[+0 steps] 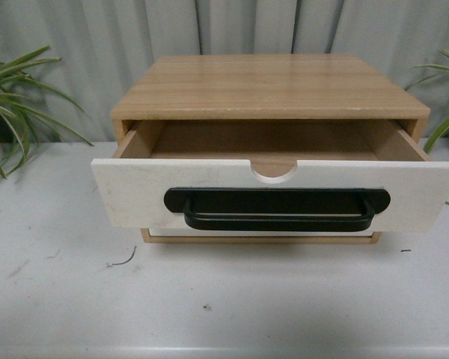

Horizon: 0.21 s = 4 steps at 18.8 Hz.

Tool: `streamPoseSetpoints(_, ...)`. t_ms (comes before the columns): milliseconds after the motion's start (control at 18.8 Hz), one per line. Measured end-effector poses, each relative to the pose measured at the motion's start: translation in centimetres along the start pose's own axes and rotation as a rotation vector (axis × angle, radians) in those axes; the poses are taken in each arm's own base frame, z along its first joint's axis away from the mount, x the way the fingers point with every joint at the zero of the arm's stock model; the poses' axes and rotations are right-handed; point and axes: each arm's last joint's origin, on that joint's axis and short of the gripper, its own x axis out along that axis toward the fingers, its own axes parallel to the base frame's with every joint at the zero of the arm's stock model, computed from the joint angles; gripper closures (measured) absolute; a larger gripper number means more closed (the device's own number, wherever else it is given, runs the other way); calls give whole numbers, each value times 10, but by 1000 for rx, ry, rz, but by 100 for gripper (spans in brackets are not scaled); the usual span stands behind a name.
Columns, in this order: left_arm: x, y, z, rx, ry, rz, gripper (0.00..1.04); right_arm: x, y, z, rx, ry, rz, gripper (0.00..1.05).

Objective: Pull drawer

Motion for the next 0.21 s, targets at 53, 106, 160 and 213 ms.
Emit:
streamPoseSetpoints(53,0,0,0,0,0,0,7,0,0,0,0,0,0,6)
streamPoseSetpoints(106,0,0,0,0,0,0,7,0,0,0,0,0,0,6)
streamPoseSetpoints(160,0,0,0,0,0,0,7,0,0,0,0,0,0,6)
streamPoseSetpoints(213,0,0,0,0,0,0,7,0,0,0,0,0,0,6)
